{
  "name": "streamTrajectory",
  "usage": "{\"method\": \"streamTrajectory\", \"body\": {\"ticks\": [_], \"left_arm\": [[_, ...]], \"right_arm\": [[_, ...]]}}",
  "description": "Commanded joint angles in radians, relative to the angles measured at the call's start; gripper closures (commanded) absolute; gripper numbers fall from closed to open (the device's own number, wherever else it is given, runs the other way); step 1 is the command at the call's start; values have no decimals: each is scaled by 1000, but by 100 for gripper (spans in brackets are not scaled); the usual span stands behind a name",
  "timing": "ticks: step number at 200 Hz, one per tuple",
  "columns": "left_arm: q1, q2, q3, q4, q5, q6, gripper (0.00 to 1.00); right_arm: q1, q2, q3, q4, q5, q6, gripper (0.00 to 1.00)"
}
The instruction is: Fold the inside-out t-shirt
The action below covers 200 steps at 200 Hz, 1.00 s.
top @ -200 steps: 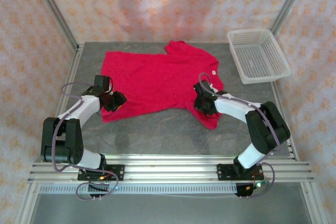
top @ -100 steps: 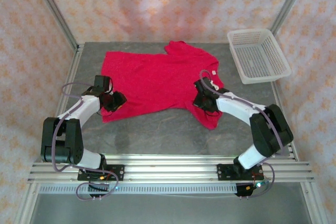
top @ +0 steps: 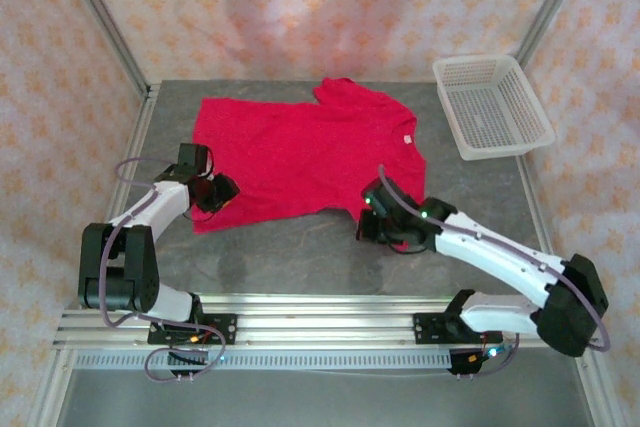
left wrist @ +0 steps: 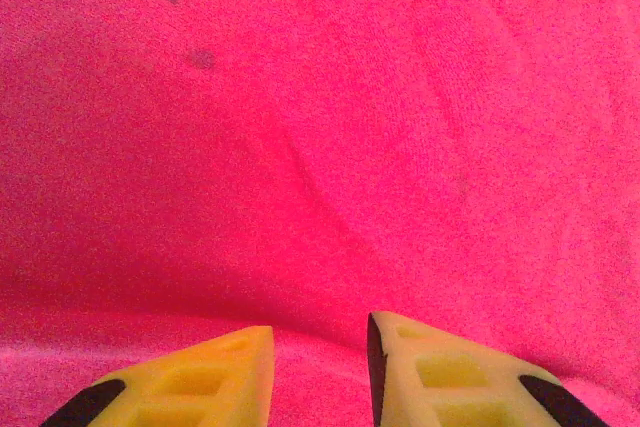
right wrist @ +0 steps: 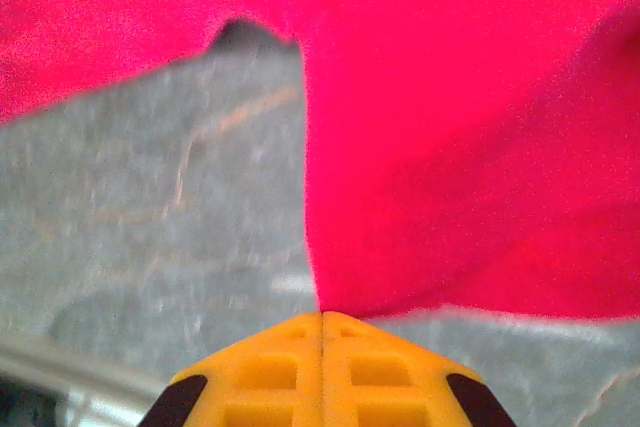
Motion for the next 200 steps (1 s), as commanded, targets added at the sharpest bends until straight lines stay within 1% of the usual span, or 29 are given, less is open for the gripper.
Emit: {"method": "streamTrajectory", "body": {"ticks": [1, 9, 13, 17, 21, 24, 30, 34, 44, 59, 66, 76, 100, 112, 122, 130, 141, 156, 176, 200], "left_arm": [[8, 29, 36, -38, -53, 9, 70], [8, 33, 42, -42, -61, 10, 70], [8, 34, 46, -47, -64, 11, 70], [8, 35, 50, -51, -68, 13, 69], [8, 36, 56, -56, -71, 14, 70], [8, 36, 59, -61, -72, 15, 70], [8, 37, 69, -72, -75, 18, 70], [8, 37, 75, -77, -75, 20, 70], [8, 32, 90, -92, -74, 24, 70], [8, 23, 109, -110, -71, 28, 70], [8, 19, 117, -121, -70, 32, 70], [8, 15, 128, -132, -69, 38, 70], [8, 14, 131, -137, -71, 46, 70], [8, 22, 130, -135, -67, 50, 70], [8, 29, 132, -138, -63, 54, 70], [8, 34, 133, -140, -62, 58, 70], [8, 35, 133, -143, -63, 64, 70], [8, 33, 130, -142, -65, 66, 70], [8, 35, 126, -129, -61, 61, 70], [10, 59, 125, -113, -61, 56, 70]], "right_arm": [[85, -53, -79, -26, -76, 101, 100], [124, -66, -111, 6, -87, 137, 100], [144, -72, -125, 20, -90, 153, 97], [159, -74, -138, 31, -93, 167, 90], [170, -76, -146, 39, -93, 178, 76], [176, -78, -150, 39, -92, 184, 68], [181, -82, -149, 22, -76, 190, 59], [182, -87, -144, 2, -56, 192, 56], [181, -108, -114, -68, 25, 195, 52], [166, -145, -57, -179, 219, 199, 46], [140, -159, -36, -217, 280, 197, 45], [83, -174, -24, -231, 327, 177, 45], [-89, -165, -42, -185, 374, 119, 52], [-188, -141, -59, -128, 344, 80, 56], [-269, -104, -67, -83, 288, 42, 56], [-313, -72, -66, -61, 247, 8, 53], [-342, -24, -51, -56, 236, -31, 52], [-356, 30, -29, -63, 226, -70, 51], [-374, 117, -31, -50, 199, -96, 49], [-388, 186, -45, -16, 159, -109, 47]]}}
